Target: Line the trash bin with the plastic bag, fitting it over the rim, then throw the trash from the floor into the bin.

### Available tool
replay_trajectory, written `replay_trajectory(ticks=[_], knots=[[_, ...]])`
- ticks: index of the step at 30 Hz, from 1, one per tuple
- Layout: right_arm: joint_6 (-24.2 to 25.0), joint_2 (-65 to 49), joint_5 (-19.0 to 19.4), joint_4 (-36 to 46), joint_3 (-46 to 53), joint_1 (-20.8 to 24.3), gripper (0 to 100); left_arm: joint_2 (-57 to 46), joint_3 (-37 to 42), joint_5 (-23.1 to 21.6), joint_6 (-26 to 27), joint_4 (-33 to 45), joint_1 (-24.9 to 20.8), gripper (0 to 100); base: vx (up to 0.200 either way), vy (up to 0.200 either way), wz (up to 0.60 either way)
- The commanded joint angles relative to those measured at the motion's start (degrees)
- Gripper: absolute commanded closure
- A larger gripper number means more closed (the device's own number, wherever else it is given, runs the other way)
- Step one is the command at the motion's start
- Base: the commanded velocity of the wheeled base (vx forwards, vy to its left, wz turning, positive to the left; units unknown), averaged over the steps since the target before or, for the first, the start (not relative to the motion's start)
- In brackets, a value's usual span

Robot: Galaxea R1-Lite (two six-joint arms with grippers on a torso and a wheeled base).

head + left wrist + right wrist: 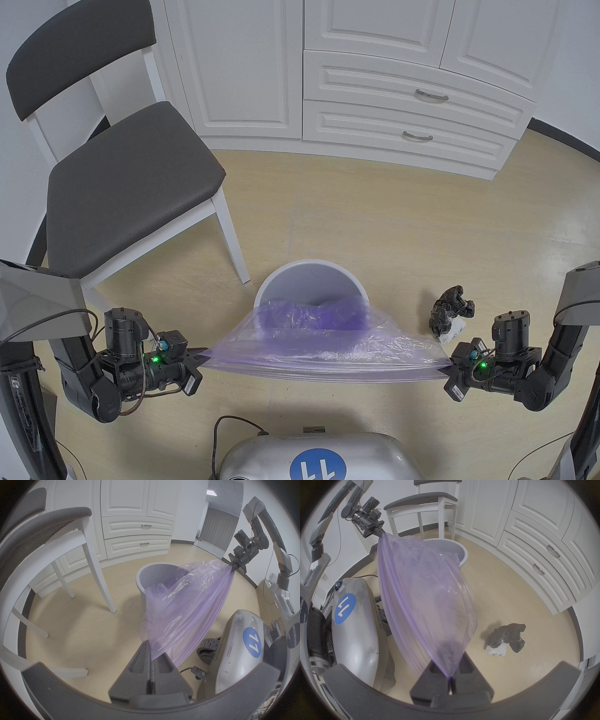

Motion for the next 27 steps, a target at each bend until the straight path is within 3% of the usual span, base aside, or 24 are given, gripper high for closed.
replay_trajectory(ticks=[1, 7, 9, 13, 21, 27], knots=[[0.28, 2.19, -0.14, -0.06, -1.51, 0.04, 100, 3.04, -1.68, 0.15, -0.38, -0.35, 0.01, 100, 0.000, 0.000, 0.00], [1.25, 3.33, -0.23, -0.23, -3.44, 0.21, 100, 5.33, -4.67, 1.02, -1.61, -0.96, 0.01, 100, 0.000, 0.000, 0.00], [5.91, 4.39, -1.02, -0.76, -5.37, 1.53, 100, 7.26, -7.31, 4.36, -6.80, -3.42, -0.96, 100, 0.000, 0.000, 0.00], [8.63, 5.88, -4.18, -2.26, -6.78, 2.58, 100, 9.72, -8.80, 7.26, -10.49, -7.82, -2.89, 100, 0.000, 0.000, 0.00], [8.81, 10.80, -4.71, -10.34, -6.34, 2.76, 100, 12.10, -8.45, 7.79, -10.49, -11.77, -3.42, 100, 0.000, 0.000, 0.00], [8.54, 10.10, -4.71, -10.43, -5.02, 2.76, 100, 10.07, -6.25, 7.18, -9.88, -11.69, -3.50, 100, 0.000, 0.000, 0.00]])
